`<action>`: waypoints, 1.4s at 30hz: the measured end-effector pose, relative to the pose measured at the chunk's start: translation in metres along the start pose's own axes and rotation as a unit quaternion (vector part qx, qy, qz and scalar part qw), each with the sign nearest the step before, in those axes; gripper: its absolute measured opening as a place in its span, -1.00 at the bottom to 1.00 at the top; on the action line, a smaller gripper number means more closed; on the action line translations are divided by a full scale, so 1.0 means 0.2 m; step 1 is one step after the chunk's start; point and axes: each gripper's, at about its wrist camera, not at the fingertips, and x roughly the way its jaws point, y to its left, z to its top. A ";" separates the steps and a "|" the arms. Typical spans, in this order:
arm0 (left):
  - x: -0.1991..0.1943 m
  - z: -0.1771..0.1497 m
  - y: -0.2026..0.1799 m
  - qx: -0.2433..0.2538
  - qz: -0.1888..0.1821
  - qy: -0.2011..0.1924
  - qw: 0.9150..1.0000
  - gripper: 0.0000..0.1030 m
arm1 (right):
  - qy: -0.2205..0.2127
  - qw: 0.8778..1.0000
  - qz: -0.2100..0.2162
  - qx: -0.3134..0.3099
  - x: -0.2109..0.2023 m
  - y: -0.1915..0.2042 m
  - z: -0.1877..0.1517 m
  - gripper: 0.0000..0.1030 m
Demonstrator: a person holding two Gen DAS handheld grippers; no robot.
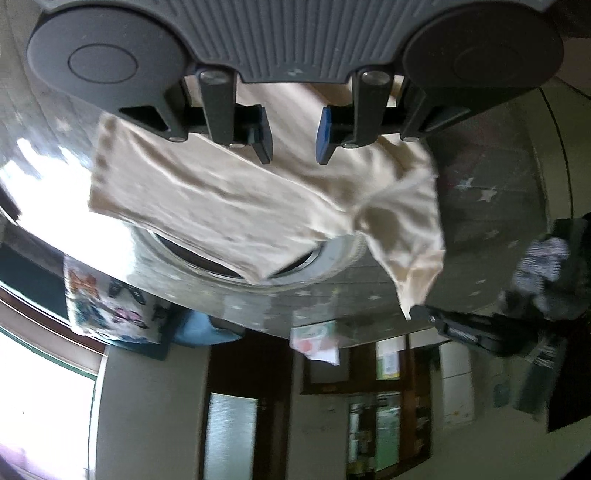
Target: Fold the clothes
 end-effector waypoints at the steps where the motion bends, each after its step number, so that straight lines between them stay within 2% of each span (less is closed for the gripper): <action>1: -0.01 0.01 -0.08 0.010 -0.019 -0.002 1.000 -0.86 | -0.002 1.000 -0.005 0.009 -0.02 -0.03 -0.02 -0.51; 4: -0.02 0.02 -0.30 0.038 -0.075 0.001 0.996 -0.87 | -0.006 0.999 -0.018 0.029 -0.07 -0.11 -0.06 -0.51; 8: 0.00 -0.01 -0.58 0.077 -0.143 0.014 0.987 -0.87 | -0.012 0.998 -0.034 0.054 -0.13 -0.20 -0.13 -0.51; 14: 0.09 -0.13 -0.86 0.119 -0.203 0.056 0.970 -0.84 | -0.010 0.994 -0.055 0.094 -0.17 -0.32 -0.22 -0.51; 15: 0.12 -0.14 -0.88 0.125 -0.205 0.065 0.968 -0.80 | -0.009 0.993 -0.058 0.101 -0.18 -0.34 -0.23 -0.51; 17: 0.14 -0.18 -0.91 0.138 -0.212 0.083 0.964 -0.52 | -0.008 0.992 -0.061 0.112 -0.19 -0.37 -0.25 -0.51; 18: 0.14 -0.20 -0.91 0.143 -0.208 0.084 0.964 -0.09 | -0.008 0.991 -0.061 0.117 -0.20 -0.38 -0.26 -0.51; 19: 0.12 -0.21 -0.90 0.148 -0.201 0.081 0.965 0.16 | -0.009 0.991 -0.062 0.122 -0.21 -0.39 -0.27 -0.51; 21: 0.10 -0.22 -0.87 0.155 -0.184 0.073 0.968 0.20 | -0.010 0.990 -0.057 0.126 -0.21 -0.39 -0.27 -0.51; 25: 0.07 -0.22 -0.71 0.144 -0.136 0.058 0.978 0.73 | -0.008 0.991 -0.042 0.130 -0.17 -0.37 -0.25 -0.51; 28: 0.06 -0.22 -0.57 0.132 -0.090 0.048 0.986 0.98 | -0.002 0.991 -0.028 0.131 -0.11 -0.34 -0.22 -0.51; 34: 0.01 -0.26 -0.33 0.117 -0.030 0.041 0.992 1.00 | 0.012 0.990 -0.025 0.138 0.02 -0.32 -0.18 -0.51; 39: -0.02 -0.34 -0.21 0.118 0.001 0.059 0.991 1.00 | 0.027 0.987 -0.029 0.158 0.09 -0.33 -0.18 -0.53; 42: -0.02 -0.38 -0.19 0.128 0.001 0.070 0.989 1.00 | 0.029 0.987 -0.028 0.158 0.10 -0.32 -0.17 -0.76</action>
